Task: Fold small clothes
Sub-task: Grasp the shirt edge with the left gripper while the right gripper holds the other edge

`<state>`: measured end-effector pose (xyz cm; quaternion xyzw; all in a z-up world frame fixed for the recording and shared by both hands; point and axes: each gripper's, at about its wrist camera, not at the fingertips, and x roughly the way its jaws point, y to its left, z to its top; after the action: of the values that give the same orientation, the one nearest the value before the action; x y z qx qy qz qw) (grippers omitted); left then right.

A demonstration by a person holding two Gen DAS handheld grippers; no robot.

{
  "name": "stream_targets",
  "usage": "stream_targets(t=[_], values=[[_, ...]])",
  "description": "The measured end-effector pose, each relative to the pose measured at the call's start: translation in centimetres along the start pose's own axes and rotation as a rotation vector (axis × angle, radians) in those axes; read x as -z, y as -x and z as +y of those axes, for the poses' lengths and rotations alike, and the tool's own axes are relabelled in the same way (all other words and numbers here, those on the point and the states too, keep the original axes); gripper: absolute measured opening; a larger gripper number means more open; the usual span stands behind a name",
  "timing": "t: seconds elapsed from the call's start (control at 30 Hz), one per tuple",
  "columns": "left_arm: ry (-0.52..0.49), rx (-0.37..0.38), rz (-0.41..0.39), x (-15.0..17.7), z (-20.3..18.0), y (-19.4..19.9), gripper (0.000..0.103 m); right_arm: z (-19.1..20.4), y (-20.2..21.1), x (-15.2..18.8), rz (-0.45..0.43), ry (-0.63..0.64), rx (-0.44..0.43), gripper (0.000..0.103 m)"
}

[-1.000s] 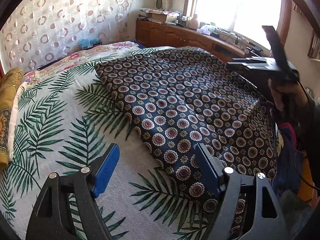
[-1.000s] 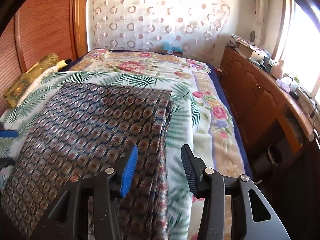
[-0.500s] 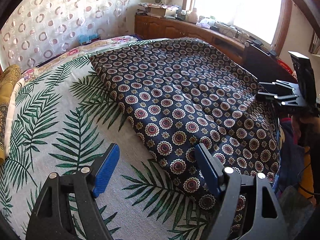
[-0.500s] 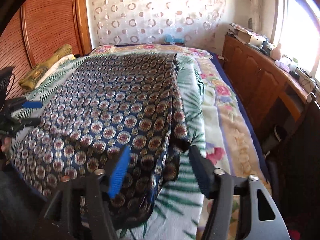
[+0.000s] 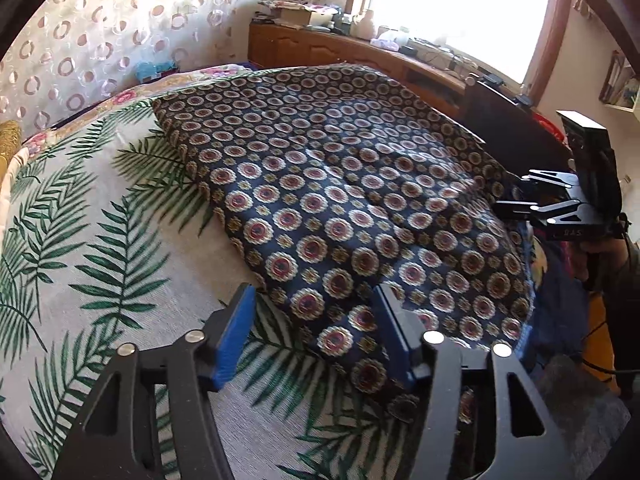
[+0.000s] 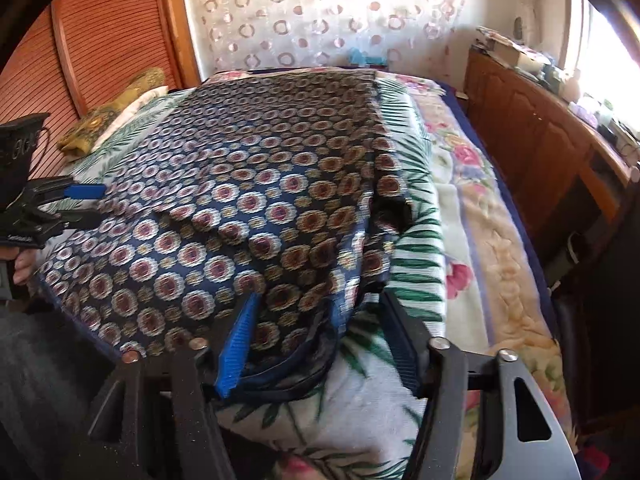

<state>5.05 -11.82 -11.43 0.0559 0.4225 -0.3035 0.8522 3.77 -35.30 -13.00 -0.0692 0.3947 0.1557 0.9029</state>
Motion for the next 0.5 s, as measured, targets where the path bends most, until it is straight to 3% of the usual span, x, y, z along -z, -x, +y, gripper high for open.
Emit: stream_targets(t=[0.1,0.13,0.2,0.4,0.5], values=[[-0.001,0.020,0.003,0.4,-0.3,0.3,0.052,0.3,0.5,0.2,-0.007,0.012,-0.010,0.040],[-0.002,0.027,0.005,0.4,-0.3,0.3,0.049,0.2,0.7,0.2,-0.012,0.008,-0.016,0.026],[-0.009,0.034,0.009,0.7,-0.5,0.5,0.039,-0.3,0.5,0.3,-0.022,-0.007,-0.043,0.009],[-0.010,0.063,0.023,0.9,-0.7,0.9,0.005,-1.1,1.4,0.6,-0.090,-0.047,-0.092,0.004],[-0.006,0.074,-0.025,0.5,-0.7,1.9,0.003,-1.6,2.6,0.5,-0.144,-0.072,-0.101,0.004]])
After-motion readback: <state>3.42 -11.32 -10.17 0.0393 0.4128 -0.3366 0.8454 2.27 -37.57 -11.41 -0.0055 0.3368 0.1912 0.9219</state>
